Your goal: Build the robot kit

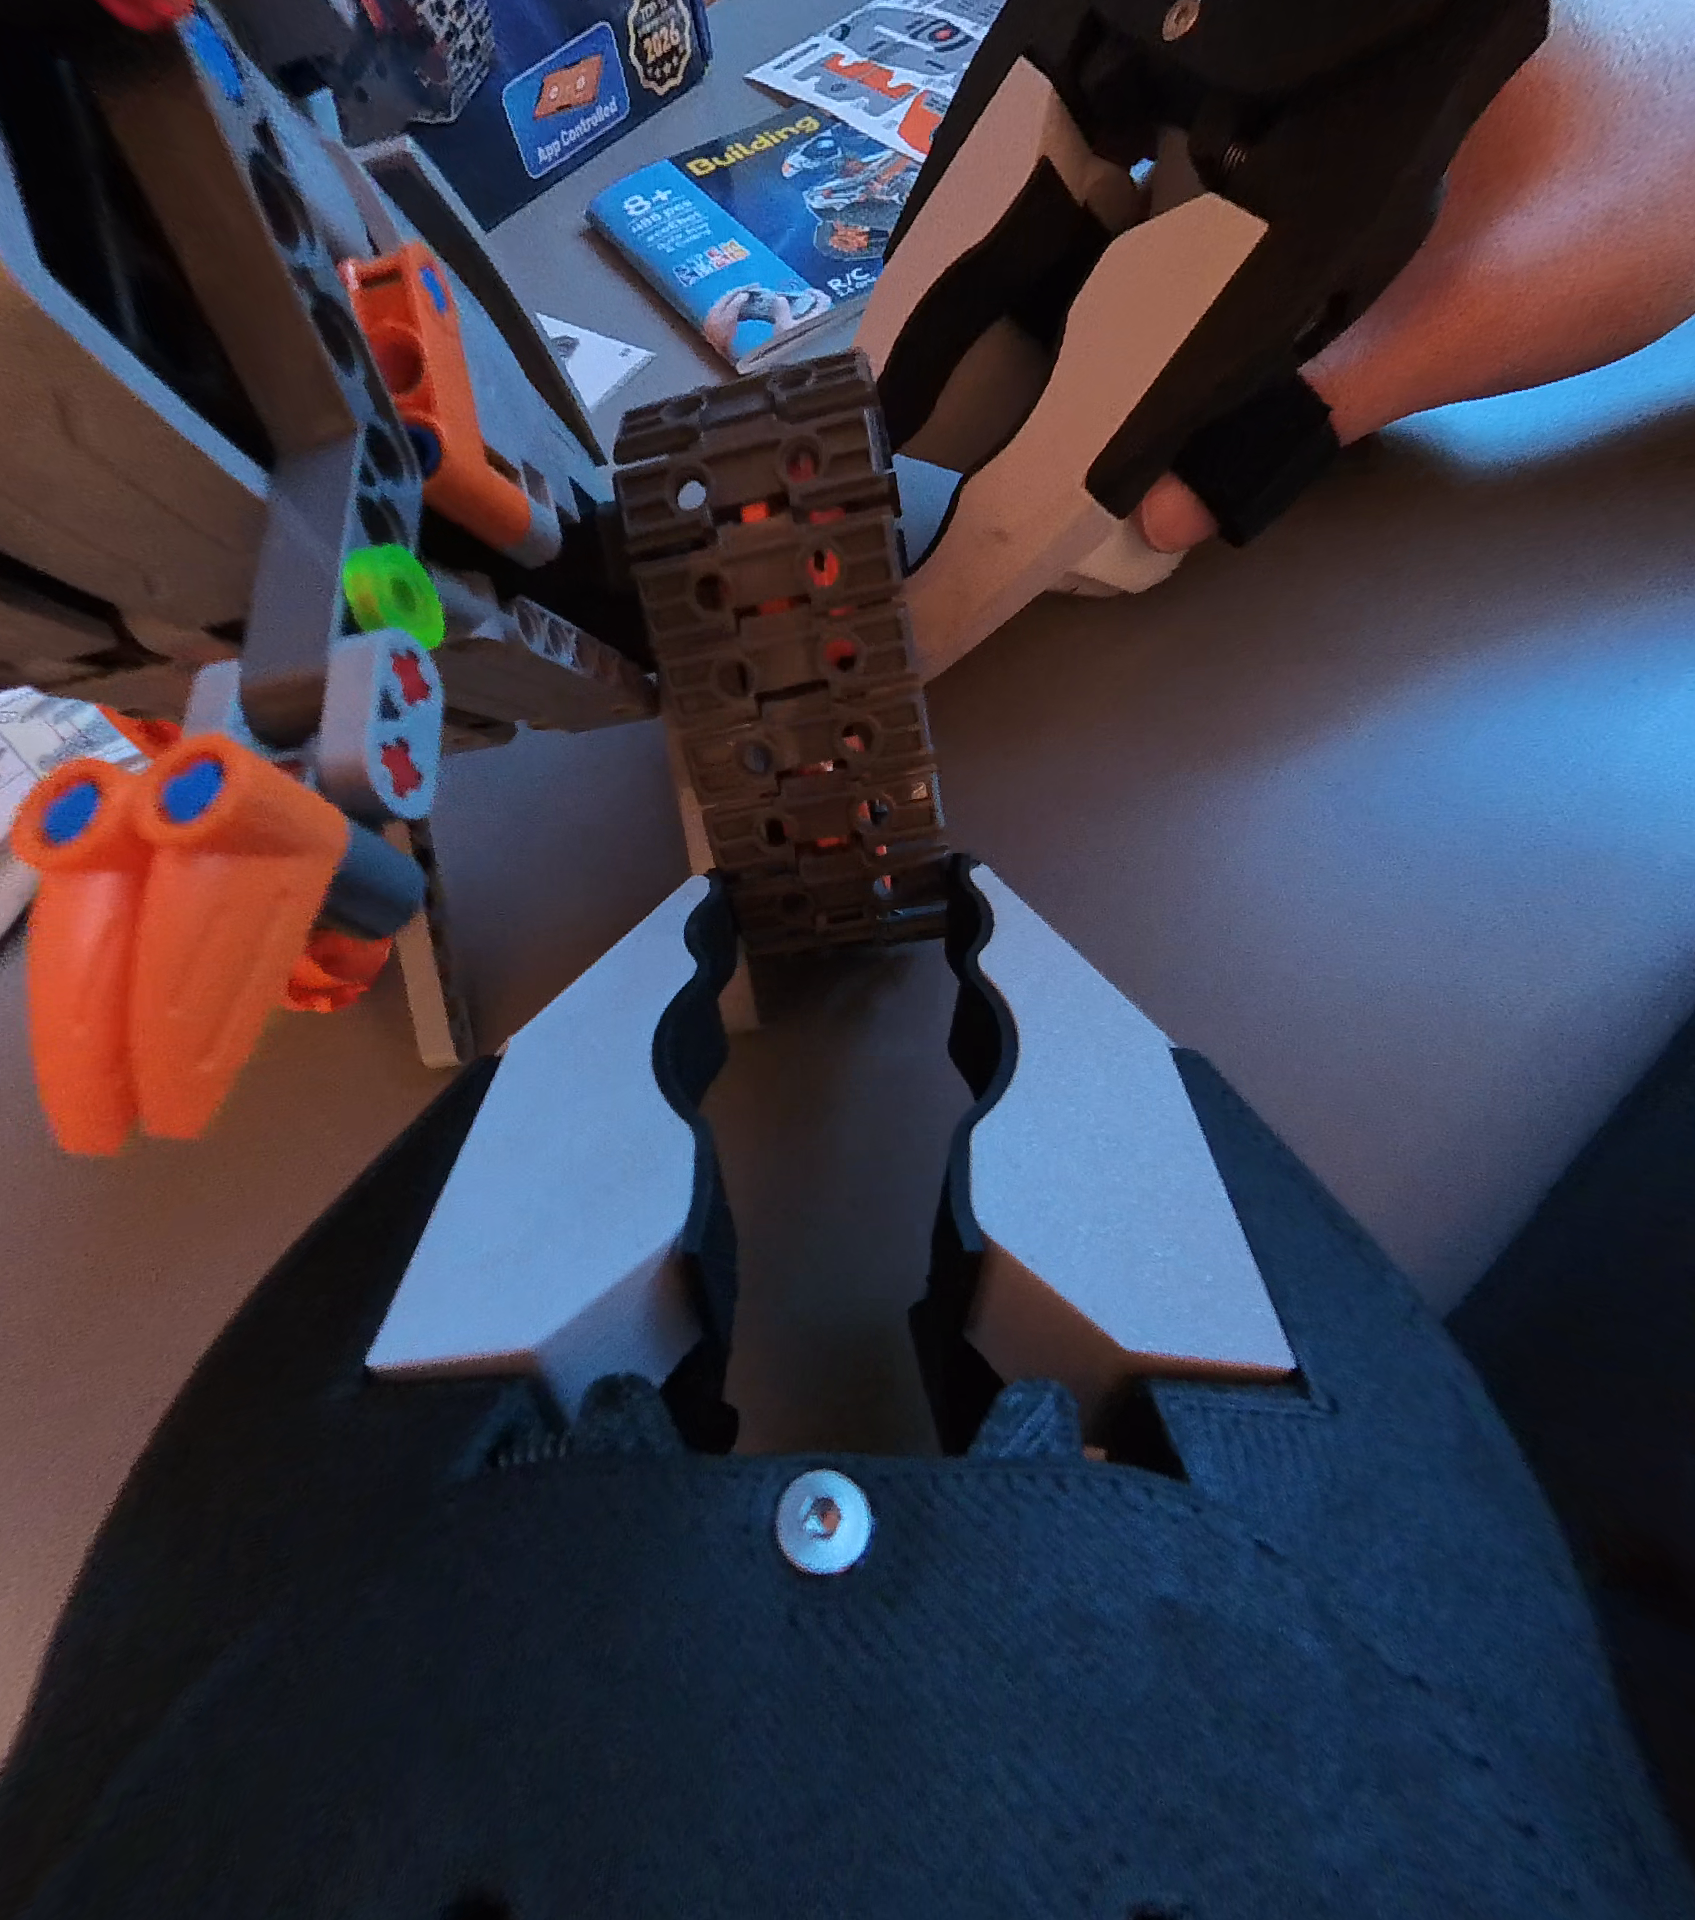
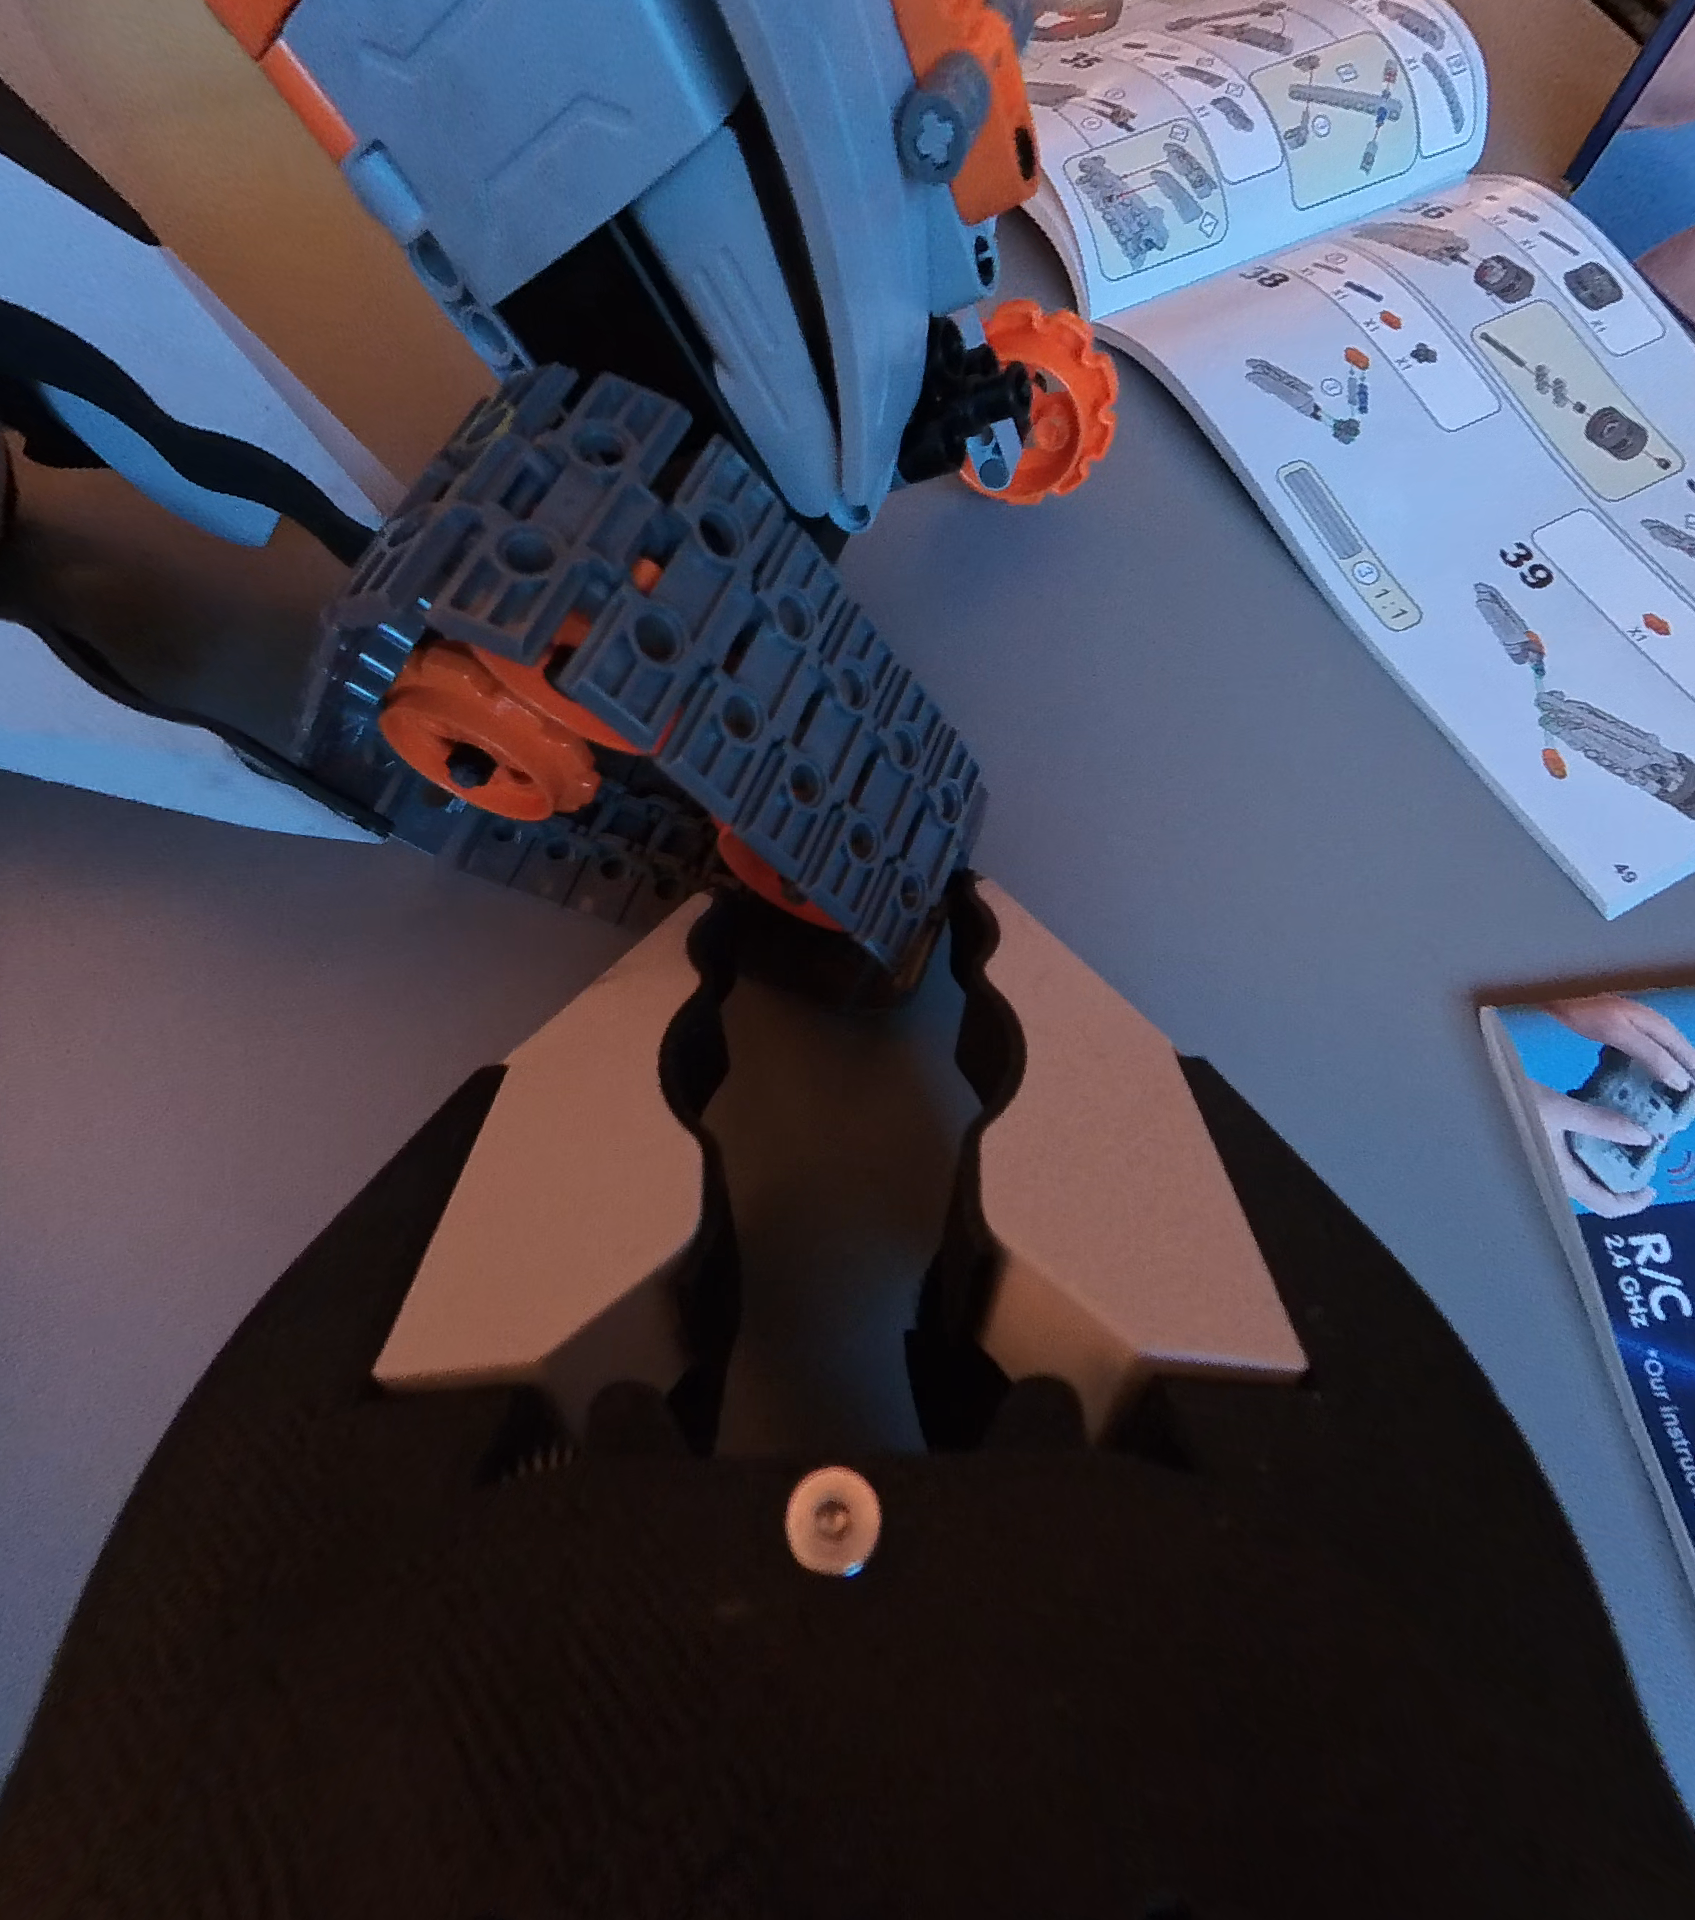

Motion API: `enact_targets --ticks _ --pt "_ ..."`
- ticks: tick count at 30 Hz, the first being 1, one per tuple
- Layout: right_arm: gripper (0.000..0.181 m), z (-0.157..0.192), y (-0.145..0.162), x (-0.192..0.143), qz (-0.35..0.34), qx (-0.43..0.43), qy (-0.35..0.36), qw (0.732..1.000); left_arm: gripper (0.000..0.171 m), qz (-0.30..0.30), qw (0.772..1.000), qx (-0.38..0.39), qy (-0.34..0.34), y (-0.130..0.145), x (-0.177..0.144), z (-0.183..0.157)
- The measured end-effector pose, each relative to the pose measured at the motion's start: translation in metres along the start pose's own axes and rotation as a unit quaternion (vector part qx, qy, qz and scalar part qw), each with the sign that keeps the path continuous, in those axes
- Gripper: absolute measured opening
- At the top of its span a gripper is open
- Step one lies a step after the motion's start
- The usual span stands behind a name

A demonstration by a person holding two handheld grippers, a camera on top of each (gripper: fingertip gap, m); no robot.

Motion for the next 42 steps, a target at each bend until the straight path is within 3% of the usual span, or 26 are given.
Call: enact_targets --ticks 1,9,16,30,42 --pt "0.040 0.000 0.000 0.000 0.000 0.000 0.001 1.000 0.041 0.001 1.000 0.003 -0.003 0.000 0.000 0.000" --pt "0.040 -0.001 0.000 -0.001 -0.002 -0.001 0.008 1.000 0.041 0.011 0.998 0.045 -0.032 -0.001 0.002 -0.003" --pt "0.040 -0.001 0.000 -0.001 -0.002 0.001 0.010 1.000 0.041 0.003 1.000 0.011 -0.014 0.000 0.003 -0.001" --pt "0.038 -0.003 0.000 -0.003 -0.006 -0.002 0.024 1.000 0.041 0.018 0.999 0.029 -0.031 0.002 0.006 -0.001" --pt "0.045 0.001 0.006 -0.011 -0.008 -0.025 0.025 0.999 0.041 -0.001 1.000 -0.016 0.007 0.000 0.002 0.003"
Point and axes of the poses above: each gripper's, where its closed fingertips meet, x out along the fingers, y out of its underside, z = x × y across the jaws, the point moved 4 cm from there along -x, back along the fingers, and after that the axes turned 5 degrees about x, right-handed, at the moved point
